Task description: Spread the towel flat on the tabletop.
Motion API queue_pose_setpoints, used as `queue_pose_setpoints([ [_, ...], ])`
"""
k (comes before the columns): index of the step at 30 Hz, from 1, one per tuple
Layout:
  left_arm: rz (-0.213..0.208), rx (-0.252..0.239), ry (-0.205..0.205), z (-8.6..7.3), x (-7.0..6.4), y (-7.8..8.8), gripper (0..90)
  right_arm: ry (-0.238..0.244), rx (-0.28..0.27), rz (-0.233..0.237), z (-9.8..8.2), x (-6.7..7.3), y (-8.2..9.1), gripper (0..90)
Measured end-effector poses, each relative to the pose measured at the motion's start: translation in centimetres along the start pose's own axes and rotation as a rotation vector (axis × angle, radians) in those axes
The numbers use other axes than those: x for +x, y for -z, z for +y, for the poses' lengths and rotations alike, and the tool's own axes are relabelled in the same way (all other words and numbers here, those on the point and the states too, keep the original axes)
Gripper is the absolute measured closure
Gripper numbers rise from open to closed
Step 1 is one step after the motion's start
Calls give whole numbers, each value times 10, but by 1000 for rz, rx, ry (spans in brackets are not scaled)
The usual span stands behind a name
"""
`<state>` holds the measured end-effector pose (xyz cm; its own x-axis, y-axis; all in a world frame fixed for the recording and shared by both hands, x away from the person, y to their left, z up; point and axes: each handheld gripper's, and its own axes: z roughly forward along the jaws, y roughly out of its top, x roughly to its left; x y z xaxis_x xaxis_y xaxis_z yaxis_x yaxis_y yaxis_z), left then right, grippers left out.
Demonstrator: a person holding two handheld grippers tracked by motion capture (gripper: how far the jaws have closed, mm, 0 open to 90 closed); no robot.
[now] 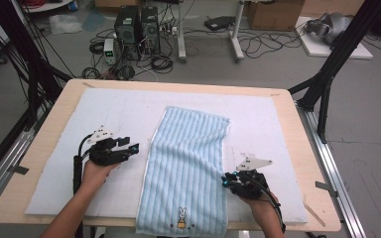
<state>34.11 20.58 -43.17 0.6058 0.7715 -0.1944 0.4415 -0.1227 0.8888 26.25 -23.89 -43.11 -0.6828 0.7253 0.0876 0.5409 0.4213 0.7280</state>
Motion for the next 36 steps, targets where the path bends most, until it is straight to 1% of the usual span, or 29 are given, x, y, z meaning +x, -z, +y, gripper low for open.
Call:
queue_pose_setpoints([
  [2,12,4,1,7,2,-9,453,-25,-46,-24,4,-5,0,636],
  [3,6,6,5,11,4,-14,450,-29,-61,-44,5,-7,0,615],
  [4,5,6,11,15,6,-19,448,-30,-77,-56,7,-10,-1,598],
  [5,5,1,13,19,7,-24,443,-30,-81,-62,8,-12,-2,584],
  [6,5,3,15,23,9,-29,444,-25,-79,-70,10,-14,-4,573],
  [7,9,-5,16,26,9,-34,443,-14,-72,-78,11,-16,-6,563],
  [8,10,0,17,31,10,-40,443,-11,-66,-87,12,-18,-8,548],
  [10,7,13,9,38,12,-51,434,-16,-65,-90,13,-21,-11,501],
  [11,1,18,14,42,12,-56,433,-19,-64,-93,14,-22,-11,488],
  [12,3,17,19,44,12,-61,432,-22,-65,-92,15,-23,-11,474],
  [13,0,18,22,47,13,-66,432,-20,-74,-95,16,-25,-11,456],
  [15,-4,26,33,51,15,-76,429,-38,-88,-105,18,-30,-10,409],
  [16,-6,32,41,53,16,-81,428,-51,-96,-102,19,-34,-10,391],
  [17,-13,36,51,54,17,-87,423,-65,-100,-100,19,-37,-10,369],
  [18,-27,49,67,56,19,-93,413,-75,-104,-101,20,-40,-10,352],
  [19,-38,65,72,57,20,-100,396,-81,-100,-100,20,-43,-11,344],
  [20,-33,74,70,58,21,-106,374,-86,-99,-96,20,-45,-12,331],
  [22,-9,93,76,60,23,-117,366,-90,-100,-96,20,-50,-14,292],
  [23,-4,101,78,61,24,-122,366,-89,-98,-109,21,-52,-15,280],
  [26,-14,122,68,62,26,-135,369,-92,-107,-101,24,-56,-16,279],
  [28,0,145,57,62,26,-142,403,-90,-107,-98,25,-58,-17,279],
  [31,18,159,31,65,25,-152,454,-91,-103,-95,25,-60,-18,279],
  [35,47,204,-44,68,21,-163,532,-86,-99,-93,25,-61,-19,280],
  [36,51,207,-58,68,19,-166,553,-91,-101,-98,25,-60,-18,280],
])
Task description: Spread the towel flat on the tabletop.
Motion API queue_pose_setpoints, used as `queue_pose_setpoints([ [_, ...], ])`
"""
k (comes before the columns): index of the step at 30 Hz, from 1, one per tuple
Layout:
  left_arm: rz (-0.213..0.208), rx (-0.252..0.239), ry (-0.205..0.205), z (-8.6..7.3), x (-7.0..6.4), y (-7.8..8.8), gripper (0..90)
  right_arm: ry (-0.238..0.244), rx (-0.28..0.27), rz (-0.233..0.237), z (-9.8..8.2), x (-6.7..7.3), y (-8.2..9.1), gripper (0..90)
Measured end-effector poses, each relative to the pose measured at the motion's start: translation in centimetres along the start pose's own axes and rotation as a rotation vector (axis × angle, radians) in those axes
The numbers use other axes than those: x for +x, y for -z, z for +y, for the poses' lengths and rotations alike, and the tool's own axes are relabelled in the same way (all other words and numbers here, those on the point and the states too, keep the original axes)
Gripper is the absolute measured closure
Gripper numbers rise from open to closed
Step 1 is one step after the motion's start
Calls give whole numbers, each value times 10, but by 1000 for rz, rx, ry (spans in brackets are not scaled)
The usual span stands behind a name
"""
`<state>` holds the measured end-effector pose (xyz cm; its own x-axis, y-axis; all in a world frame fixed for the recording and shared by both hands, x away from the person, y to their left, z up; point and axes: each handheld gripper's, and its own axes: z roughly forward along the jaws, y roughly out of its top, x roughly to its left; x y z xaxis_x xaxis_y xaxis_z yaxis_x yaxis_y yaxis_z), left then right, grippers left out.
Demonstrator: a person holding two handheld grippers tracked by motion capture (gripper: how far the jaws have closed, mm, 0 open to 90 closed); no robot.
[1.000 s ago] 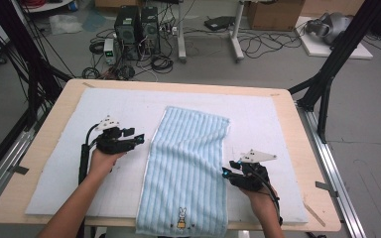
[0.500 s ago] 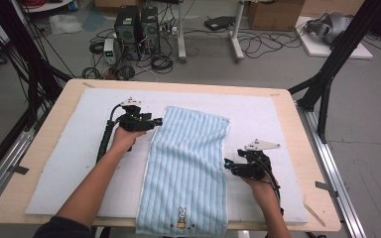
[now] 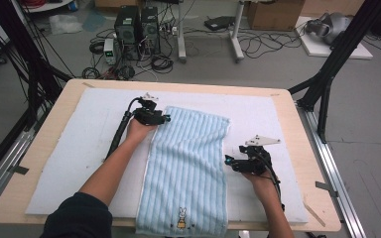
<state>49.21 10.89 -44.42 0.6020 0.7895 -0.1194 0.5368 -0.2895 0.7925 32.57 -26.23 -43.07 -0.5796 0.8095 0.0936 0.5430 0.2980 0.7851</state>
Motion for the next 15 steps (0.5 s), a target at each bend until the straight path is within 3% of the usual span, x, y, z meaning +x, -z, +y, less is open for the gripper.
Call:
queue_pose_setpoints([
  [3,33,17,-52,-2,-6,-7,608,-4,-1,3,0,0,1,280],
  [5,61,16,-66,-2,-8,-7,642,-2,0,3,0,0,1,280],
  [7,31,19,-79,-2,-8,-7,816,-2,4,7,-1,0,0,280],
  [8,35,22,-84,-2,-8,-6,841,0,5,6,-1,-1,-1,280],
  [12,123,29,-8,-2,-2,-1,859,-2,8,7,-1,0,-1,280],
  [15,177,35,2,-4,6,7,859,-4,10,7,-1,0,-1,280],
])
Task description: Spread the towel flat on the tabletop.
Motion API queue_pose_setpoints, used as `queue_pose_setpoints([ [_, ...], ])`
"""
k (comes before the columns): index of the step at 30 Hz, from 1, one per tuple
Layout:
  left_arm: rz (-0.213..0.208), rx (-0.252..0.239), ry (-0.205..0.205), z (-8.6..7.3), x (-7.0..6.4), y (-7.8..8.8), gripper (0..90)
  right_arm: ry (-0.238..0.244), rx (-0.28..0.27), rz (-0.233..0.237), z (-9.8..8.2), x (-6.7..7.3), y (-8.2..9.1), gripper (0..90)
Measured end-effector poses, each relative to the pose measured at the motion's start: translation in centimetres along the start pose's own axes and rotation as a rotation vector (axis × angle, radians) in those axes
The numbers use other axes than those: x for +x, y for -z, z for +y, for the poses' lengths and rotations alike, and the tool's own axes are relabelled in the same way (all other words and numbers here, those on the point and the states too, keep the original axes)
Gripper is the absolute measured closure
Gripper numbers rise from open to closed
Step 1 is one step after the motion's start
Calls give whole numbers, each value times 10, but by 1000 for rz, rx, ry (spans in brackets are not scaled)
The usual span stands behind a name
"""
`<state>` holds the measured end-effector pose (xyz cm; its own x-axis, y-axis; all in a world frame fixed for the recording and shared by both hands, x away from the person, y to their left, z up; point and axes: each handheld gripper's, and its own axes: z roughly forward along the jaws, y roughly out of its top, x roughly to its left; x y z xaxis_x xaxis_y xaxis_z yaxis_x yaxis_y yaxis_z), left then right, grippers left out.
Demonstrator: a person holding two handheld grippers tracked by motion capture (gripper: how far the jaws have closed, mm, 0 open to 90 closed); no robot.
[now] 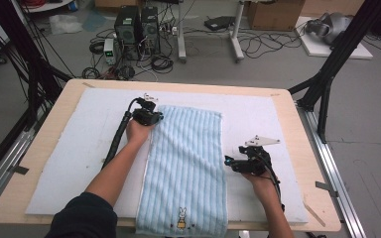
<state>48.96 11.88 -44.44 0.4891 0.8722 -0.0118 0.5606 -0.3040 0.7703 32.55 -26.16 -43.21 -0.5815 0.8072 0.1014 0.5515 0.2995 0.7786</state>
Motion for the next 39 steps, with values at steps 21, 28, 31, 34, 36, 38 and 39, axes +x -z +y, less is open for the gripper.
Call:
queue_pose_setpoints([
  [21,-166,-122,216,-26,37,35,487,-20,-10,-9,57,-31,-60,463],
  [28,-159,-115,217,-32,44,42,488,-15,46,-82,87,-39,-108,620],
  [31,-158,-106,221,-34,44,41,492,37,74,-111,91,-38,-123,739],
  [34,-157,-104,213,-34,42,39,497,39,88,-157,93,-41,-128,865],
  [36,-151,-105,205,-33,39,37,506,67,106,-250,97,-41,-130,865],
  [38,-144,-116,196,-32,36,35,510,10,81,-237,97,-44,-132,803],
  [39,-135,-127,190,-31,35,34,514,-9,69,-220,96,-45,-132,748],
])
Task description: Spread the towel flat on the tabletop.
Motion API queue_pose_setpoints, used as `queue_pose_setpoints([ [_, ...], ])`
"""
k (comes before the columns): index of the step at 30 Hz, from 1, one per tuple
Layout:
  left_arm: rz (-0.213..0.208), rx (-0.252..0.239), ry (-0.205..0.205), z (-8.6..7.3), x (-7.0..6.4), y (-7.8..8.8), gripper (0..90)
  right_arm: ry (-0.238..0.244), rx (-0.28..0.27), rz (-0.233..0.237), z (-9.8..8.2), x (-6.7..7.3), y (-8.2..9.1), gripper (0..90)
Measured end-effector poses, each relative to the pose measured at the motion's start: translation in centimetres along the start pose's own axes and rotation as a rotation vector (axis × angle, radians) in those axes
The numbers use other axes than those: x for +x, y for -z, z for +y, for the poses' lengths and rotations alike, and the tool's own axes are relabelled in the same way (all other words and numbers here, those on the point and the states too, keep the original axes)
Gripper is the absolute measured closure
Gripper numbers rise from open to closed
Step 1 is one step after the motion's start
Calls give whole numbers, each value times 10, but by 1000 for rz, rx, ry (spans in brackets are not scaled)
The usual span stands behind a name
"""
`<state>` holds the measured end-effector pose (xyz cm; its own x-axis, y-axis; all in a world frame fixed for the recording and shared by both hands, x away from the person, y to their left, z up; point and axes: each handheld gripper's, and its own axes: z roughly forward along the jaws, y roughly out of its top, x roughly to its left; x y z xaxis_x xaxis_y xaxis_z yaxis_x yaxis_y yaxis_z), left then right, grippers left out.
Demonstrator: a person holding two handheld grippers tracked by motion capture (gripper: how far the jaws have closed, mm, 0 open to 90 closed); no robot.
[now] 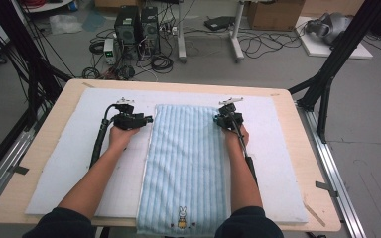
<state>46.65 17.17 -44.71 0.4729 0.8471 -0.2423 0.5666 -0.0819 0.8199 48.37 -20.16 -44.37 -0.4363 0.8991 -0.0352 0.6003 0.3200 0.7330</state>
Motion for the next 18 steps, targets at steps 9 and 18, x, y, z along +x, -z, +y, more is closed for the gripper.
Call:
queue_pose_setpoints([
  [9,17,40,-18,15,-2,-26,594,-5,-60,35,-6,-4,27,606],
  [18,102,98,-171,18,-19,-41,869,-63,-74,24,-21,-20,43,595],
])
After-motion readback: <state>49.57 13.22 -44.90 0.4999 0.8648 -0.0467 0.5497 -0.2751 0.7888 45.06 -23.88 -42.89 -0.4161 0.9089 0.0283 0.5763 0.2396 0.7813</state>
